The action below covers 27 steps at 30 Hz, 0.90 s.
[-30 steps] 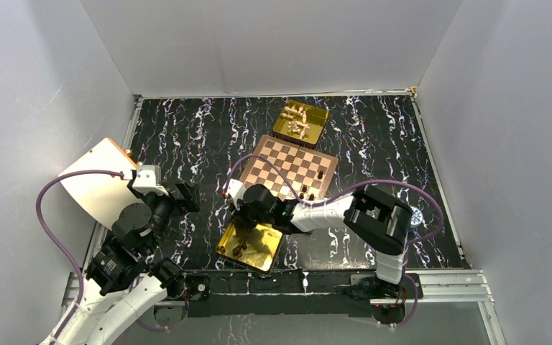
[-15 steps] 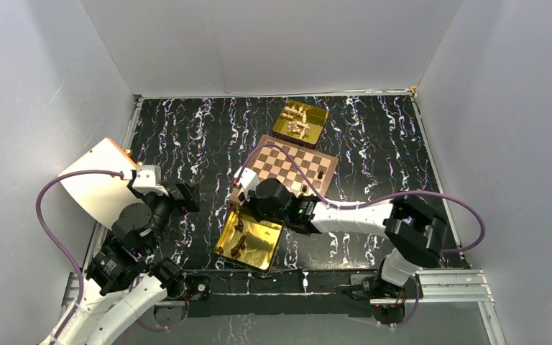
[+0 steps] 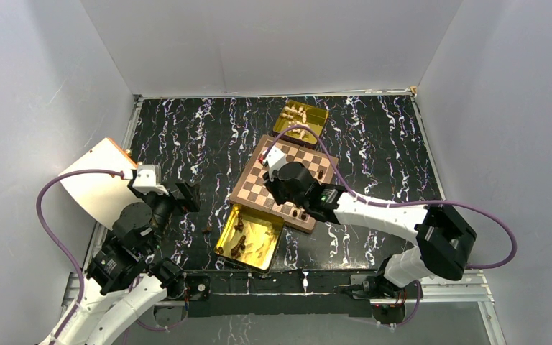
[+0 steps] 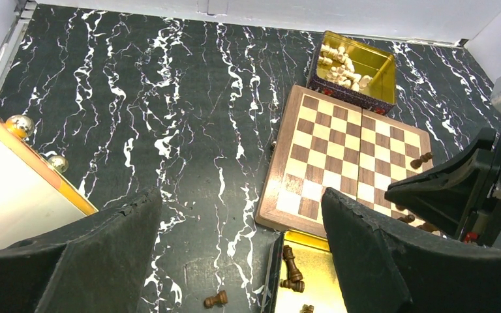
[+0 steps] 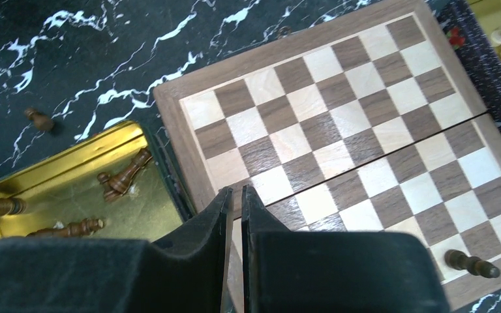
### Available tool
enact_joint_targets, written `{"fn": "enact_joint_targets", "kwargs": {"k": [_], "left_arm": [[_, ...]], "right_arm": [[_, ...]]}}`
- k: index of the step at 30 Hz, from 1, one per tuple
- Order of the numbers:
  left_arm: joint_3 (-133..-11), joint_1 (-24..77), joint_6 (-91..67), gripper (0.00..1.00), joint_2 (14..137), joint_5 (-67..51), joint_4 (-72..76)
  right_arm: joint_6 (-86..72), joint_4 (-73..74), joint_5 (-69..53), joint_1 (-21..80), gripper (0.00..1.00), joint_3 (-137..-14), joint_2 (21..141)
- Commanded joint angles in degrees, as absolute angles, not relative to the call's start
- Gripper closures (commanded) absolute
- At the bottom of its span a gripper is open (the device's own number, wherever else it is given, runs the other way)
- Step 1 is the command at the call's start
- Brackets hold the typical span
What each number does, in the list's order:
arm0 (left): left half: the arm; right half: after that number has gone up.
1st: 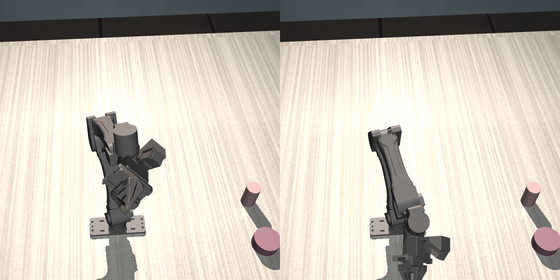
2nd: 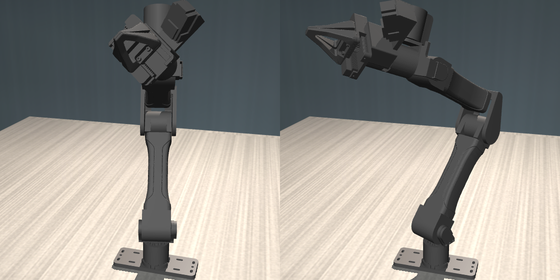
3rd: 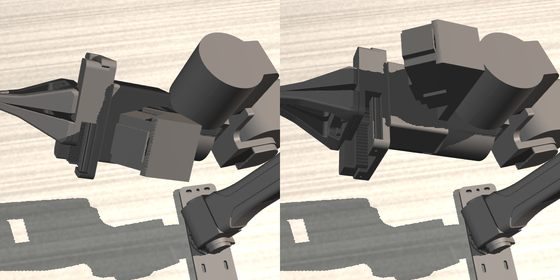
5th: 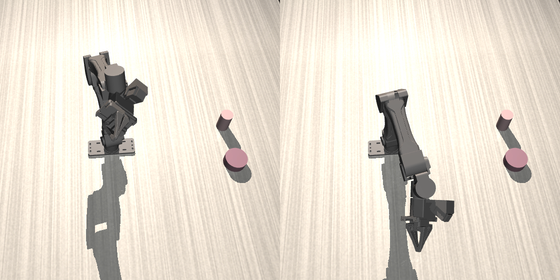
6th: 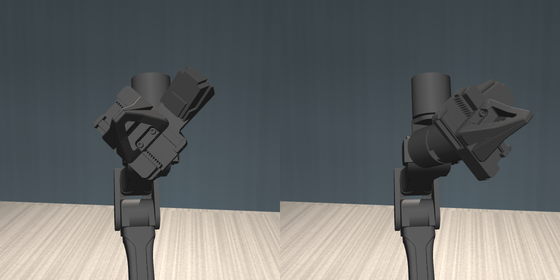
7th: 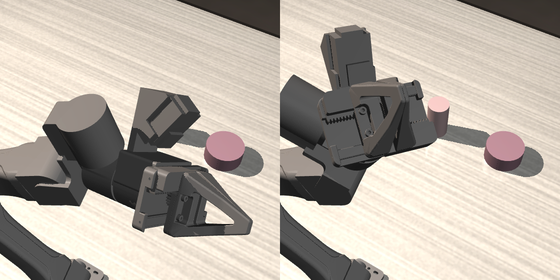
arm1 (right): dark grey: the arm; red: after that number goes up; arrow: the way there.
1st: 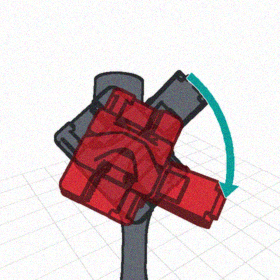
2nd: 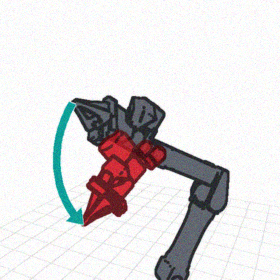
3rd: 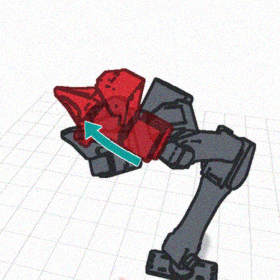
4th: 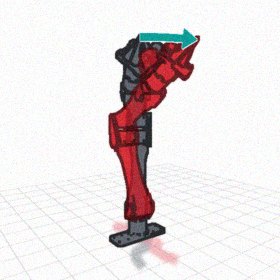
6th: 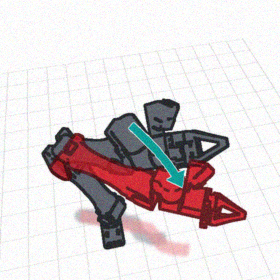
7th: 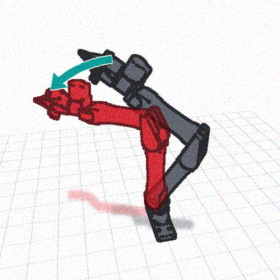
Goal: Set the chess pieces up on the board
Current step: Pick up the chess piece at the center of the board.
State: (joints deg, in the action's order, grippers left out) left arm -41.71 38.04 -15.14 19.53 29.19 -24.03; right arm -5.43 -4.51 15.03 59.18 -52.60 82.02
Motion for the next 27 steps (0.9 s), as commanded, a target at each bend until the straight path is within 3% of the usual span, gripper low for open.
{"fn": "enact_joint_targets", "kwargs": {"k": [1,9,18,27], "left_arm": [[-41.5,37.9,-17.2,0.12,21.3,32.3,-23.9],[-46.8,37.9,-29.8,0.20,30.3,41.9,-36.8],[-48.7,37.9,-51.0,0.16,37.7,36.5,-45.3],[-54.4,37.9,-41.5,0.20,50.7,32.8,-47.4]], "right_arm": [[-8.1,-3.8,11.2,59.6,0.81,-54.3,80.6],[-14.2,-4.5,6.1,59.9,0.78,-56.6,80.9],[-15.7,-7.9,6.5,59.9,0.77,-49.9,72.4],[-15.5,-8.9,8.2,59.9,0.77,-43.2,62.6]]}}
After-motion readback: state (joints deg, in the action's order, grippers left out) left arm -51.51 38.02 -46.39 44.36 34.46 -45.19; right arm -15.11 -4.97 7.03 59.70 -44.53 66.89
